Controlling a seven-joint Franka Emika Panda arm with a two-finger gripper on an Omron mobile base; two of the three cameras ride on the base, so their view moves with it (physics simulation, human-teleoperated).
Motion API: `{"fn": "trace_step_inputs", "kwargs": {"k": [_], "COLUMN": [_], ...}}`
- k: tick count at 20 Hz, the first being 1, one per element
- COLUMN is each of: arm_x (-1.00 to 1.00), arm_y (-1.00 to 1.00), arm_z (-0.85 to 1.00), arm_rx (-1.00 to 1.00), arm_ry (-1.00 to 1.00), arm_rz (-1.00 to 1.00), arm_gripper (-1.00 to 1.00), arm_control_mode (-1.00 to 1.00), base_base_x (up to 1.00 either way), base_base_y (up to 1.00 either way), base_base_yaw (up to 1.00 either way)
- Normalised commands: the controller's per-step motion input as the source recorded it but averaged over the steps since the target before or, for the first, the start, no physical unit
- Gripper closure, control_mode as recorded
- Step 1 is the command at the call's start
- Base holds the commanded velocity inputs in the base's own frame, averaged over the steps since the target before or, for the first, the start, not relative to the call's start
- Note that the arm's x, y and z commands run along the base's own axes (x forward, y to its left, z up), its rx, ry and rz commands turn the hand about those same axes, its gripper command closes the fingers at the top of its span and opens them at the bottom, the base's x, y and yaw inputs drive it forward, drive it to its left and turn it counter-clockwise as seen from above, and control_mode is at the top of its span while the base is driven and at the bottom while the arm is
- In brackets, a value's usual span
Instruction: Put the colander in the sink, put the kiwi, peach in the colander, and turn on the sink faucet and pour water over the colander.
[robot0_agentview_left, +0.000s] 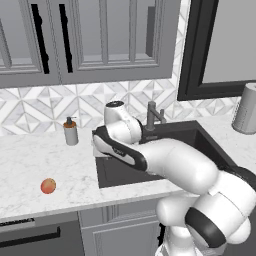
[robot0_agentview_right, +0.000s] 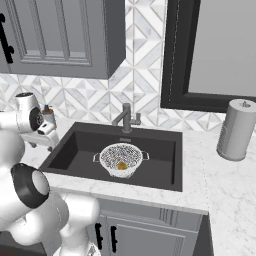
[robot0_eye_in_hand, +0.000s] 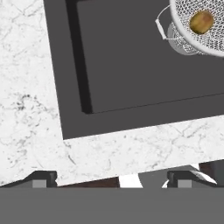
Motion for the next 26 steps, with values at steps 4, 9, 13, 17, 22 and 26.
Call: {"fn": "trace_step_inputs", "kwargs": {"k": [4, 9, 13, 17, 22, 26], "arm_x": [0.0, 0.0, 0.02, 0.01, 0.0, 0.0], "arm_y": [0.63, 0.7, 0.76, 0.73, 0.66, 0.69], "arm_z": [-0.17, -0.01, -0.13, -0.15, -0.21, -0.22], "arm_rx": [0.0, 0.0, 0.0, 0.0, 0.0, -0.01], "arm_ry": [-0.01, 0.03, 0.02, 0.05, 0.04, 0.01], "arm_rz": [0.0, 0.0, 0.0, 0.0, 0.0, 0.0], "arm_gripper": [-1.0, -1.0, -1.0, -1.0, -1.0, -1.0], "arm_control_mode": [-1.0, -1.0, -1.0, -1.0, -1.0, -1.0], "base_base_x": [0.0, 0.0, 0.0, 0.0, 0.0, 0.0], "base_base_y": [0.0, 0.0, 0.0, 0.0, 0.0, 0.0], "base_base_yaw": [0.0, 0.0, 0.0, 0.0, 0.0, 0.0]}}
